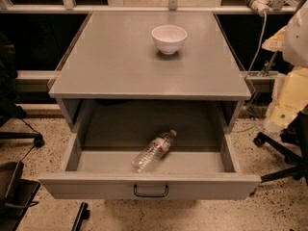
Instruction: Pick water bottle from top drawer and place on counter
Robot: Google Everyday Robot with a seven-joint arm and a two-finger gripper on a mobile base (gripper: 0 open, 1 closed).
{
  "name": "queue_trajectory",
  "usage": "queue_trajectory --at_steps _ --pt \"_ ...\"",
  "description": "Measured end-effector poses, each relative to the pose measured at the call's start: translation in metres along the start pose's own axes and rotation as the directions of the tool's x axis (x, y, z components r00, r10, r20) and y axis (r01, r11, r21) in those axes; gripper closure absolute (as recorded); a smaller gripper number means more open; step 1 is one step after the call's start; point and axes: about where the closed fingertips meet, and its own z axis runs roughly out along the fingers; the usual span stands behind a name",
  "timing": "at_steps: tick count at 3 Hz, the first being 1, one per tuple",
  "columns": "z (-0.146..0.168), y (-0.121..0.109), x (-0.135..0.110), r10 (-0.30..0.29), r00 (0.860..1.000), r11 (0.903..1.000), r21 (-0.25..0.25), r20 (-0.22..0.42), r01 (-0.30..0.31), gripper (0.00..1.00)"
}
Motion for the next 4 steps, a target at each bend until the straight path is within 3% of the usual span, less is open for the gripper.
queue_trajectory --at_steps 2,3,4 --pt "0.005 0.001 0.001 -0.009 0.999 1.0 0.0 0.032 0.009 0.0" --pt "0.047 0.01 0.0 -0.043 0.991 0.9976 -0.049 0.124 0.05 0.0" --pt "0.127 0.019 -0.023 -0.091 0.936 0.983 -0.12 0.339 0.139 0.0"
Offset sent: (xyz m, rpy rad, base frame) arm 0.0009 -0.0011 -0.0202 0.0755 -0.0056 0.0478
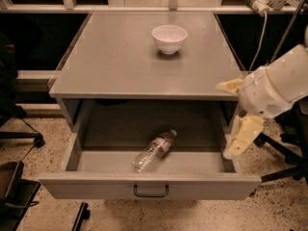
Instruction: Pick water bottle from top drawer and place on counter
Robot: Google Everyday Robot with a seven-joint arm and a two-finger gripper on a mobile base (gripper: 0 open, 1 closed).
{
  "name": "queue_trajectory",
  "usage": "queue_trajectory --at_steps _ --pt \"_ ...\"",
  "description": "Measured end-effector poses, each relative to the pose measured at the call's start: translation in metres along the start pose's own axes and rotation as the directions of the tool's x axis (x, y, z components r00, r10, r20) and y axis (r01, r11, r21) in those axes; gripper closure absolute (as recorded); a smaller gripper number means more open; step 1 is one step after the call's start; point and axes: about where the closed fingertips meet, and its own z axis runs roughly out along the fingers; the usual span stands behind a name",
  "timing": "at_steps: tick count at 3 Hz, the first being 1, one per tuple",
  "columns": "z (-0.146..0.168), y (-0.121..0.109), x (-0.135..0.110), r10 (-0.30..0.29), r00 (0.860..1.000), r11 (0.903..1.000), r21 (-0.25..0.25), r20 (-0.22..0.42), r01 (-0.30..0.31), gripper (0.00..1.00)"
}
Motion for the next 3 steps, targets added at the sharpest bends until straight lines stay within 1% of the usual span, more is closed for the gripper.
queue_trajectory --at_steps 1,2,3 --pt "0.018 -0.002 0.0 -0.056 0.997 0.9979 -0.028 0.053 0.057 0.0" --pt "0.017 -0.002 -0.001 -0.058 0.997 0.9979 -0.026 0.051 0.06 0.0" --pt "0.038 -0.002 -0.004 -0.047 0.99 0.9989 0.006 0.132 0.047 0.0"
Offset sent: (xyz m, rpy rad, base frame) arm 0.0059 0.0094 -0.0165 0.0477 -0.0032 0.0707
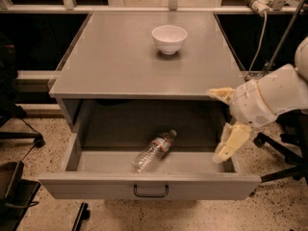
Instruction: Pick water bottle from top drawer and place on counter
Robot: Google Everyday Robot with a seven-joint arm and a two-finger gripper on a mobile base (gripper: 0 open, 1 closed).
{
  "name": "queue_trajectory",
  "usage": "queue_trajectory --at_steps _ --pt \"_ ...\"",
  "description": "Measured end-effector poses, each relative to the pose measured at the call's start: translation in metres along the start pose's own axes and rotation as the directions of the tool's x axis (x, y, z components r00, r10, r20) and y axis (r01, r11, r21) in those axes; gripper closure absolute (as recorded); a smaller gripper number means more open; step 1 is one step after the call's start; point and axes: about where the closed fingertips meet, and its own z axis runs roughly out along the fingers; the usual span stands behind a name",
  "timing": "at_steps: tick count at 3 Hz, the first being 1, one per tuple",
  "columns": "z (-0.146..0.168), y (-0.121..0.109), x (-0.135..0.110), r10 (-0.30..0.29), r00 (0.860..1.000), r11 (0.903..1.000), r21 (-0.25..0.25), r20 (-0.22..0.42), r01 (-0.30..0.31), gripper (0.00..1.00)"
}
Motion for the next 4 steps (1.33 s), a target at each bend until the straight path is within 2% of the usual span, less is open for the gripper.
queue_trajectory --at_steps 1,2,3,4 --pt "0.056 -0.008 0.001 0.021 0.988 0.9986 0.044 0.152 -0.028 0.0" --pt "0.099 -0.026 0.006 0.047 0.964 0.9966 0.053 0.262 -0.063 0.0" --pt "0.107 -0.025 0.012 0.06 0.96 0.9964 0.041 0.272 -0.074 0.0" --pt "0.114 -0.025 0.014 0.069 0.954 0.994 0.061 0.292 -0.091 0.0"
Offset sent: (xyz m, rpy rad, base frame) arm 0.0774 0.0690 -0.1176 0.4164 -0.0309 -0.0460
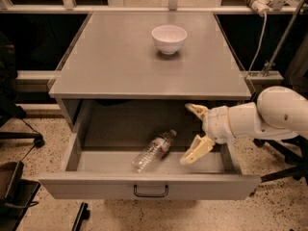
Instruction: Pick water bottle from top drawer and place on counter
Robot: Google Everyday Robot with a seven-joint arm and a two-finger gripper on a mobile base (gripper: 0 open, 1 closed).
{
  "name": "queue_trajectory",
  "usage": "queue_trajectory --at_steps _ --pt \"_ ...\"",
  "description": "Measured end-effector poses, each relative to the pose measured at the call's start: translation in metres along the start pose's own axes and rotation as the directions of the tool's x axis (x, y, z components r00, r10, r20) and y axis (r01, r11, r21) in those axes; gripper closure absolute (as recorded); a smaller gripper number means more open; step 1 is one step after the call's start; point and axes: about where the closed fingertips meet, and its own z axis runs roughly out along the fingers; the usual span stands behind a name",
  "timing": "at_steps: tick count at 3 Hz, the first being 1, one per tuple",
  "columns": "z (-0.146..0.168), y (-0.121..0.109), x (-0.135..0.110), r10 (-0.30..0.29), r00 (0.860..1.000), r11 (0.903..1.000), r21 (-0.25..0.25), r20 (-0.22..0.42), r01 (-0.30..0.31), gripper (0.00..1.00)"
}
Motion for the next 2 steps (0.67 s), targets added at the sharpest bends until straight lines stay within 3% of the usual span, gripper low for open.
queue_trajectory --at_steps 1,2 --pt "0.0337 -0.0298 0.0239 -0.01 0.998 0.9991 0.041 0.054 0.008 0.0" --pt "0.0352 -0.03 0.0256 -0.007 0.998 0.9992 0.04 0.057 0.005 0.0"
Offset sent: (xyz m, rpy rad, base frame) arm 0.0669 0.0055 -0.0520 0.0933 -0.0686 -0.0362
